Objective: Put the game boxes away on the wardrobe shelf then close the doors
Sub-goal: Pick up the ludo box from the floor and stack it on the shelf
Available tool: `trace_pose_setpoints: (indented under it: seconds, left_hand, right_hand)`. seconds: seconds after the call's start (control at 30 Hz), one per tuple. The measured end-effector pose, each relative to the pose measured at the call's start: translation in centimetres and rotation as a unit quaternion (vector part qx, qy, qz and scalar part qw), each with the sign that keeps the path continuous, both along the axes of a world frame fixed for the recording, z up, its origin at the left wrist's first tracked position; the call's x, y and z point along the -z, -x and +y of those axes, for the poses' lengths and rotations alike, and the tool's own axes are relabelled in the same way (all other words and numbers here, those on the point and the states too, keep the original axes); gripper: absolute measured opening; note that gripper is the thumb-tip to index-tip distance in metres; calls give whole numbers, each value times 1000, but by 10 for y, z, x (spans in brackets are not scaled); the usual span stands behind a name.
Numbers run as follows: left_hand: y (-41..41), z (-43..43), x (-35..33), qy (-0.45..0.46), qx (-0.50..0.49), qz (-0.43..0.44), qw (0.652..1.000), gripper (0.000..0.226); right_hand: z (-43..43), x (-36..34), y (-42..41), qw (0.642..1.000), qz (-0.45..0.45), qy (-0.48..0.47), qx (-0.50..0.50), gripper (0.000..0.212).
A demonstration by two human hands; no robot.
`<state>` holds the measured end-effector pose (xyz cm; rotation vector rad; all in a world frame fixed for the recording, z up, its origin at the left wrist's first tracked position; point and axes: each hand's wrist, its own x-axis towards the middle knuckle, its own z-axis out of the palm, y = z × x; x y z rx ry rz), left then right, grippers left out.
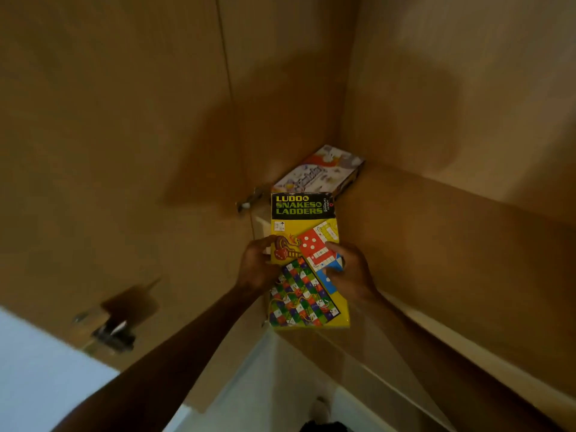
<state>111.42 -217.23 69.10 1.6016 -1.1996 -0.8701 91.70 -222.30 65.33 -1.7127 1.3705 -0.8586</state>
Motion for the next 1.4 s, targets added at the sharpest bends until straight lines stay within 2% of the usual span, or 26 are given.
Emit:
trace_pose_setpoints:
  seconds: [0.13, 0.2, 0.27, 0.3, 0.37, 0.43, 0.47, 0.53, 0.6, 0.73, 0.83, 0.97, 1.2, 1.3, 1.4]
  left_hand:
    - [2, -93, -13, 6, 17, -15, 1000, 45]
    - [1, -123, -18, -18, 47, -6, 999, 54]
    - [-1, -154, -26, -19, 135, 33, 990, 70]
    - [-3, -170, -29, -17, 188, 20, 982, 79]
    - [-8, -193, -35, -49, 287, -107, 951, 100]
    - [-14, -213, -42, -99, 348, -247, 899, 117]
    - [-16, -220, -47, -98, 366, -272, 885, 121]
    - [-19, -231, -54, -65, 379, -252, 888, 112]
    - [-27, -240, -56, -34, 351, -249, 902, 87]
    - [-46, -248, -48, -2, 261, -382, 886, 42]
    - [-49, -239, -37, 22, 192, -404, 894, 23]
    - [-46, -226, -25, 44, 99, -408, 906, 26]
    - [-50, -215, -11, 31, 128, -389, 912, 49]
    - [-50, -199, -5, 62, 105, -341, 932, 46]
    - [-37, -166, 4, 75, 17, -239, 968, 36]
  right_hand:
    - [-94, -19, 0, 1000, 7, 8, 9, 54]
    - [-126, -27, 1, 1000, 8, 5, 24, 53]
    - [-161, -33, 1, 999, 3, 4, 37, 53]
    - [-178, -34, 2, 999, 0, 3, 43, 52]
    - [-201, -34, 2, 999, -5, 2, 52, 51]
    - [-215, -34, 3, 998, -7, 10, 59, 48]
    - [-219, -33, 3, 998, -11, 14, 62, 46]
    - [-223, -31, 4, 997, -24, 21, 73, 39]
    - [-224, -34, 3, 996, -31, 38, 72, 33]
    - [-224, -36, -7, 996, -5, 88, 7, 30]
    - [-221, -35, -16, 995, 23, 84, -55, 37]
    - [-218, -33, -31, 989, 85, 80, -87, 49]
    - [-214, -33, -32, 989, 78, 84, -90, 50]
    - [-200, -27, -29, 992, 45, 95, -73, 42]
    - [-179, -13, -22, 987, 1, 148, -55, 28]
